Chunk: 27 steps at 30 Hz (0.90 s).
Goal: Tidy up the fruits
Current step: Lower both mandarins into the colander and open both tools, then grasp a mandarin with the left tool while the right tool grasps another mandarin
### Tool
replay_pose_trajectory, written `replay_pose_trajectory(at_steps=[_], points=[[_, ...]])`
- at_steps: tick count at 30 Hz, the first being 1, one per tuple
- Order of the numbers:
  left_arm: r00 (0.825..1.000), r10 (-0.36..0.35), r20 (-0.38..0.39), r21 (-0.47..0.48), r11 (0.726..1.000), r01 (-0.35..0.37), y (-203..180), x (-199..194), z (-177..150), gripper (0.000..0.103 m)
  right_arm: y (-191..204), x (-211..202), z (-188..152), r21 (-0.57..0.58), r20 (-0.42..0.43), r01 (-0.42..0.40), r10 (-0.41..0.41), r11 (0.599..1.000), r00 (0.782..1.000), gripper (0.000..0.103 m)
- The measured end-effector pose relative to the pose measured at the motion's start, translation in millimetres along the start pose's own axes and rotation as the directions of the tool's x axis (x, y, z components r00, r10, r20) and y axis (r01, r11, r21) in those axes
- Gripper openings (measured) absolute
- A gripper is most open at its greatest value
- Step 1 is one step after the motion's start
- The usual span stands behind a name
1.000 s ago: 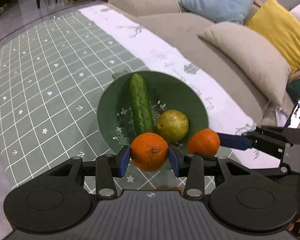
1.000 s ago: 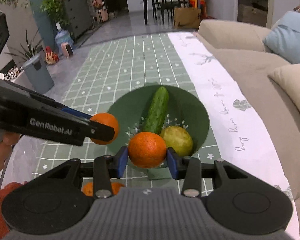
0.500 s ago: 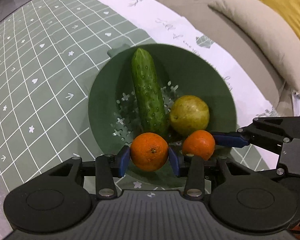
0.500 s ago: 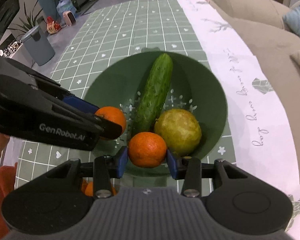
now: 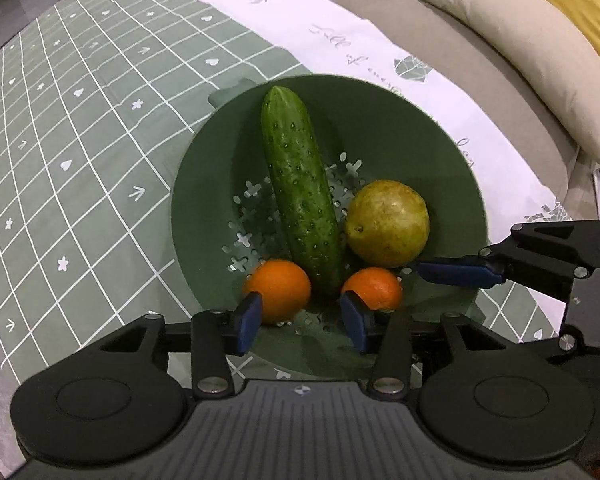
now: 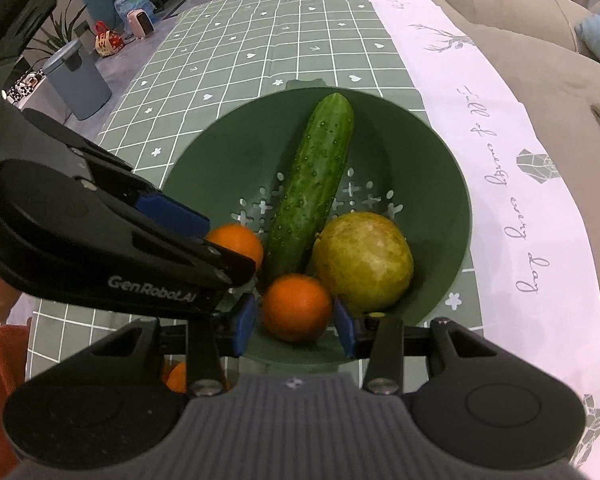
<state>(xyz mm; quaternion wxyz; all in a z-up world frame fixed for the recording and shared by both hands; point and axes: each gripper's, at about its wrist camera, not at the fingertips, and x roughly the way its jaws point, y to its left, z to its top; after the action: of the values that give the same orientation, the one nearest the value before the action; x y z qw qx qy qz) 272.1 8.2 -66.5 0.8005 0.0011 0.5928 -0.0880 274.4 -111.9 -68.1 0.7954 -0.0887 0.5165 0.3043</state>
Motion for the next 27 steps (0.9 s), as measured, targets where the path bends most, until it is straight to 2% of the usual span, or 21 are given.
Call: replay_pose_trajectory(at_steps=[3,8,13,20,27], points=[[0.999,-0.013,0.033,-0.01,1.0,0.014,0,-12,-3,0.055,0,-6,-2,0.008,0.018,0.013,-0.013,1.0,1.0,0.048],[0.994,-0.015,0.105,-0.029,0.999,0.018,-1,-41,-13,0.055,5,-28,-5,0.013,0.072,0.028,-0.029,1.0,0.997,0.05],[0.982,0.007,0.188,-0.042,0.999,0.001,-3,-75,-32,0.055,12,-56,-15,0.051,0.149,0.032,-0.039,0.998,0.988,0.052],[0.962,0.017,0.271,-0.066,0.998,0.001,-4,-105,-69,0.055,28,-85,-44,0.118,0.239,0.034,-0.062,0.992,0.969,0.053],[0.95,0.013,0.312,-0.096,0.995,0.018,-8,-108,-113,0.056,40,-99,-85,0.207,0.287,0.033,-0.093,0.978,0.953,0.055]])
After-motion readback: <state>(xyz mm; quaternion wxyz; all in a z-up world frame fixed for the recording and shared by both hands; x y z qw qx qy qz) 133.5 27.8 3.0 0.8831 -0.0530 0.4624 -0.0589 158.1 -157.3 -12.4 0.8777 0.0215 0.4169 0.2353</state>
